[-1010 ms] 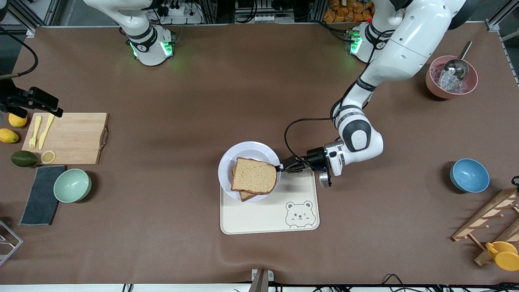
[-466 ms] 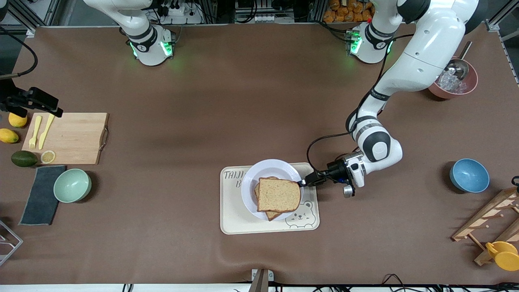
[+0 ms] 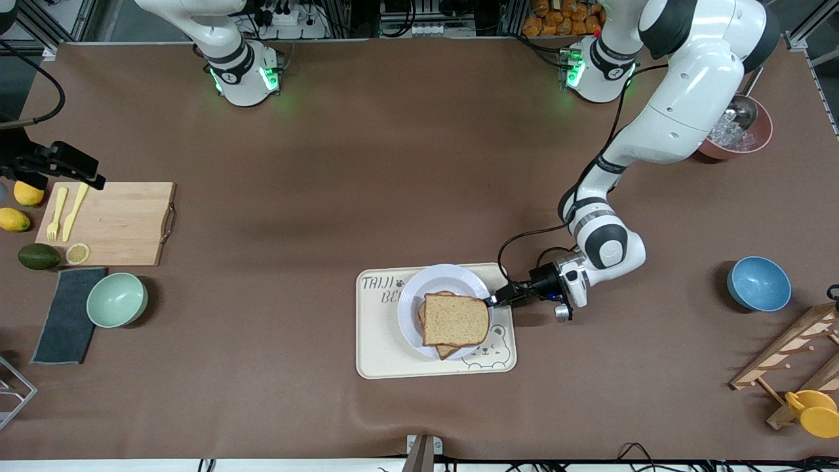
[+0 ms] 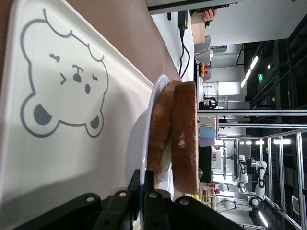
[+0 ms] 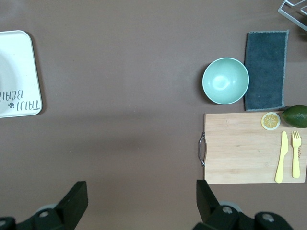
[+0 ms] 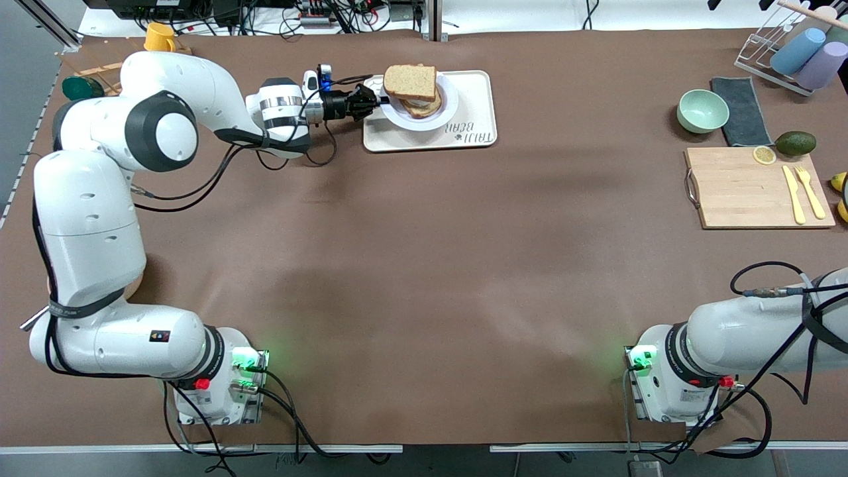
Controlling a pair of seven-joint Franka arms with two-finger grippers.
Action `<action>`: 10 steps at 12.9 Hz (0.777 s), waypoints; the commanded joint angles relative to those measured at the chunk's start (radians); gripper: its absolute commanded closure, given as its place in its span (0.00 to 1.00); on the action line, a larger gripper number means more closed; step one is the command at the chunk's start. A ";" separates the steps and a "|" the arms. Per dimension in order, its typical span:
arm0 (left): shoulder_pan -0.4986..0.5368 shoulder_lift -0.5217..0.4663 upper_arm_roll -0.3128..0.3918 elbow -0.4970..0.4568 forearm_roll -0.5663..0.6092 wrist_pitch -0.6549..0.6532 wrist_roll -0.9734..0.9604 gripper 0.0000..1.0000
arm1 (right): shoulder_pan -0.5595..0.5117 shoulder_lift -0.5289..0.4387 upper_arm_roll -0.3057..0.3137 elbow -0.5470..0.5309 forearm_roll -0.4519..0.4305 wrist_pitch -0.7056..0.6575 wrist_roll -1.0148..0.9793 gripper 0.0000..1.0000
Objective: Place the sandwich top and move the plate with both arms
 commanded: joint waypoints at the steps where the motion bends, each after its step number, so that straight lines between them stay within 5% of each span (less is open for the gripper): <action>1: 0.021 0.009 -0.008 0.023 0.016 -0.024 0.006 1.00 | -0.006 -0.006 0.008 0.006 -0.018 -0.010 0.023 0.00; 10: 0.023 0.039 0.031 0.018 0.059 -0.024 -0.003 1.00 | -0.015 -0.003 0.008 0.005 -0.015 -0.007 0.023 0.00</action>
